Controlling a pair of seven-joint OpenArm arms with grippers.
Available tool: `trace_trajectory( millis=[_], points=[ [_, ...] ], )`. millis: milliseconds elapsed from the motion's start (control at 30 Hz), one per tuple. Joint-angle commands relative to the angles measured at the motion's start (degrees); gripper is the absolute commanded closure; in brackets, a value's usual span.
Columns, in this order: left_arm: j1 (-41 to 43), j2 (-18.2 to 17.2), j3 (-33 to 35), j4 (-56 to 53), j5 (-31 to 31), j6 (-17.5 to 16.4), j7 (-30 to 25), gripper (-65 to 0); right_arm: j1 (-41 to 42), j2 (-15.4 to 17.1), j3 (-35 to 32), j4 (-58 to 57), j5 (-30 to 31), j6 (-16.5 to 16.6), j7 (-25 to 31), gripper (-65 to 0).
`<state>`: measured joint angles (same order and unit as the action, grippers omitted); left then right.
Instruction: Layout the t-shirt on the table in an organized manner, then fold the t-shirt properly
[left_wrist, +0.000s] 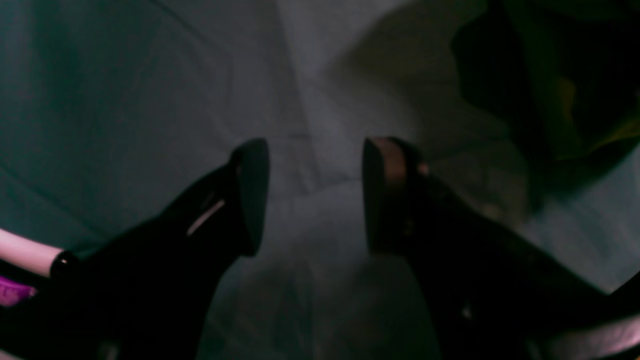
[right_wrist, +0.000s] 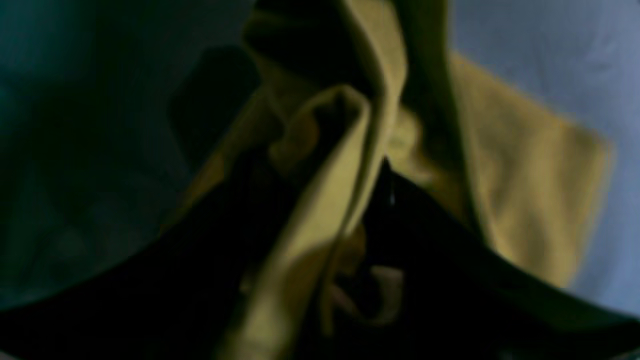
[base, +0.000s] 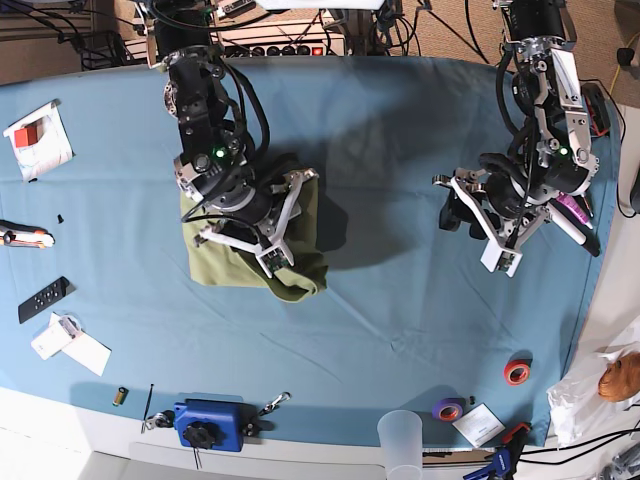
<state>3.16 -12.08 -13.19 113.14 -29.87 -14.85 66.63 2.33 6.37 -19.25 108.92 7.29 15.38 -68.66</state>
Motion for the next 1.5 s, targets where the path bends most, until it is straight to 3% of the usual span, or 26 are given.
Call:
trace_trajectory(
  millis=[0, 267, 433, 500, 567, 767, 900, 1033, 1233, 1467],
  points=[
    [-0.8, -0.3, -0.1, 1.0, -0.8, -0.1, -1.7, -28.3, 1.3, -0.2, 0.1, 1.4, 3.1, 0.6, 0.9, -22.9],
    [-0.8, -0.3, -0.1, 1.0, -0.8, -0.3, -1.7, -28.3, 1.3, -0.2, 0.1, 5.2, 20.8, 12.5, 1.0, -22.9],
    [-0.8, -0.3, -0.1, 1.0, -0.8, -0.3, -1.7, -28.3, 1.3, -0.2, 1.2, 6.7, 18.7, 12.6, 1.5, -22.9],
    [-0.8, -0.3, -0.1, 1.0, -0.8, -0.3, -1.7, -28.3, 1.3, -0.2, 3.3, 8.1, 16.4, 11.1, 1.9, -22.8],
    [-0.8, -0.3, -0.1, 1.0, -0.8, -0.3, -1.7, -28.3, 1.3, -0.2, 6.9, 9.0, 14.9, 9.2, 2.8, -22.8],
    [0.1, -0.3, -0.1, 1.0, -0.9, -0.3, -1.7, -28.3, -0.2, 0.2, 21.9, 9.0, 17.5, 8.8, 3.0, -21.8],
    [0.7, -0.3, -0.1, 1.0, -2.1, -0.6, -1.9, -28.3, -3.2, 0.3, 31.1, 8.7, 22.5, 12.5, 3.1, -21.8],
    [0.7, -0.3, -0.1, 1.0, -9.5, -6.7, -1.9, -28.3, -5.5, 0.3, 36.7, 4.7, 26.2, 16.1, 3.2, -21.8],
    [0.7, 0.9, -0.1, 1.0, -14.8, -10.7, -1.9, -28.3, -5.8, 0.1, 36.4, -11.4, 34.1, 24.3, 6.0, -21.8],
    [0.7, 1.3, -0.1, 1.0, -15.0, -10.7, -1.9, -28.3, -3.7, 0.1, 30.3, -23.3, 35.1, 24.6, 5.6, -21.8]
  ],
)
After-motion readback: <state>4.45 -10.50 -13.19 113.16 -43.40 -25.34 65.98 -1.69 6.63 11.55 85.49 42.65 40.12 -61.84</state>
